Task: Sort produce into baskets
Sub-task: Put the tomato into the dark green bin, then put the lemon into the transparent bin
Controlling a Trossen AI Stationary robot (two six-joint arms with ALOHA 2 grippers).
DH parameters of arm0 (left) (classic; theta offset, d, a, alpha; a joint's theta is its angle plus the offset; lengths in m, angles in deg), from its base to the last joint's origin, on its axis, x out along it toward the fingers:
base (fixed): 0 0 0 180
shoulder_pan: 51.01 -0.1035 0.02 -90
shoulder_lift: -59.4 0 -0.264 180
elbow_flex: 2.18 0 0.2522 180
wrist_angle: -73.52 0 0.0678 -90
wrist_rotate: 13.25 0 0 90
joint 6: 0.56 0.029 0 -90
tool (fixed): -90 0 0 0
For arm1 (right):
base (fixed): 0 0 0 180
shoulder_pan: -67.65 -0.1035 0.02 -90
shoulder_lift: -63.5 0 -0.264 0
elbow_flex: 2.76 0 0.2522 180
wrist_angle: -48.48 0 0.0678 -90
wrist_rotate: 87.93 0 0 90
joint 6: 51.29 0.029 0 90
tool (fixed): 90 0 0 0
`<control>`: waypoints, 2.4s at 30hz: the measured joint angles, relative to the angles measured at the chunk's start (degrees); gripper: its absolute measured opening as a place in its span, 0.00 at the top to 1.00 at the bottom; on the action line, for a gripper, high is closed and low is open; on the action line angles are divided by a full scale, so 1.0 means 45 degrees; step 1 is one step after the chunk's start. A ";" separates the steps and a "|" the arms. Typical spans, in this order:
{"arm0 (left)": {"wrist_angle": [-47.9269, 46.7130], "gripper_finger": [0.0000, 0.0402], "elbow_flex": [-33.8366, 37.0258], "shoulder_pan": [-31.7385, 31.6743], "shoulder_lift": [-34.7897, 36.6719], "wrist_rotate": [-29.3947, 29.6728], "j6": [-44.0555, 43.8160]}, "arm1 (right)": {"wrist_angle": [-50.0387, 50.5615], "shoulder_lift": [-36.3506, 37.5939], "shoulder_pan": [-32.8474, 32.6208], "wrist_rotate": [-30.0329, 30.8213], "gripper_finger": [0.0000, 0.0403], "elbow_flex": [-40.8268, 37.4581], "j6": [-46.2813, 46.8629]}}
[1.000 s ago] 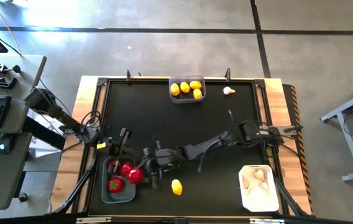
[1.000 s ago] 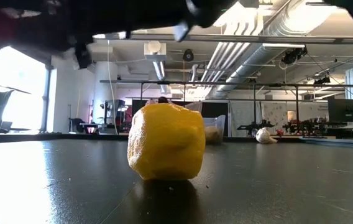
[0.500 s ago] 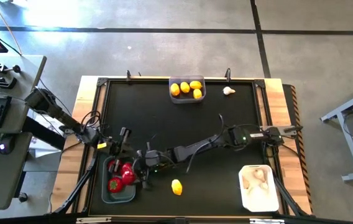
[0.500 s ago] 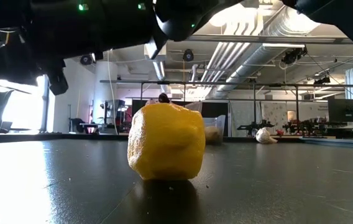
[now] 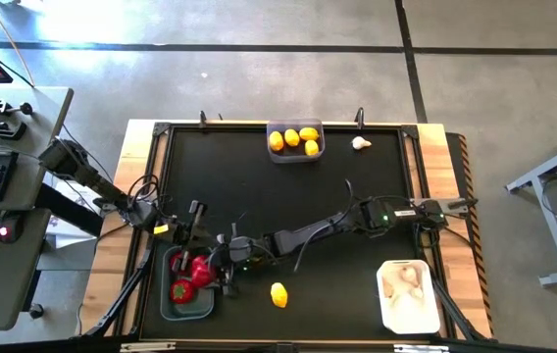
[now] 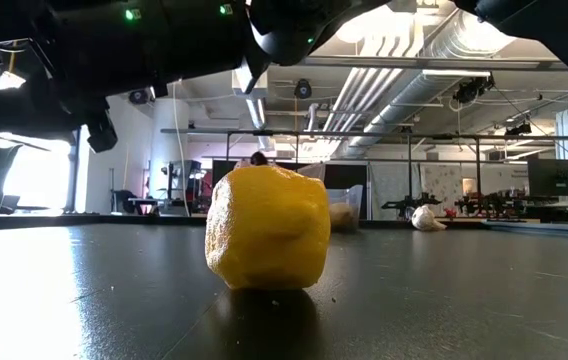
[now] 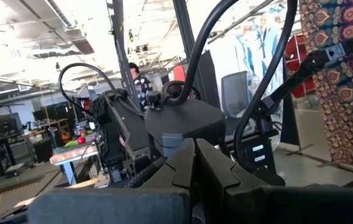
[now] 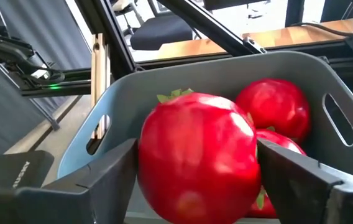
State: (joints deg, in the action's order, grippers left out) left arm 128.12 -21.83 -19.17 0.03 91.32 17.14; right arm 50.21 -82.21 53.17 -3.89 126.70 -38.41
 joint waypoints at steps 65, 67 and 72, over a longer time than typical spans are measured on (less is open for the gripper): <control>-0.1980 1.00 -0.0010 -0.1166 -0.0019 0.1579 -0.2222 | 0.2948 0.8397 -0.1102 0.2651 1.00 -1.0423 0.4695; -0.2009 1.00 -0.0010 -0.1166 -0.0019 0.1587 -0.2261 | 0.2936 0.8408 -0.1637 0.2621 1.00 -1.0395 0.5783; -0.1957 1.00 -0.0010 -0.1166 -0.0019 0.1592 -0.2119 | 0.3340 0.8374 -0.2821 0.4111 1.00 -0.9918 0.7533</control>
State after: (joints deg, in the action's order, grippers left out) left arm 119.31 -21.88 -24.42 -0.06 98.49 7.61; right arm 65.24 -44.53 40.47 14.61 82.07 -4.51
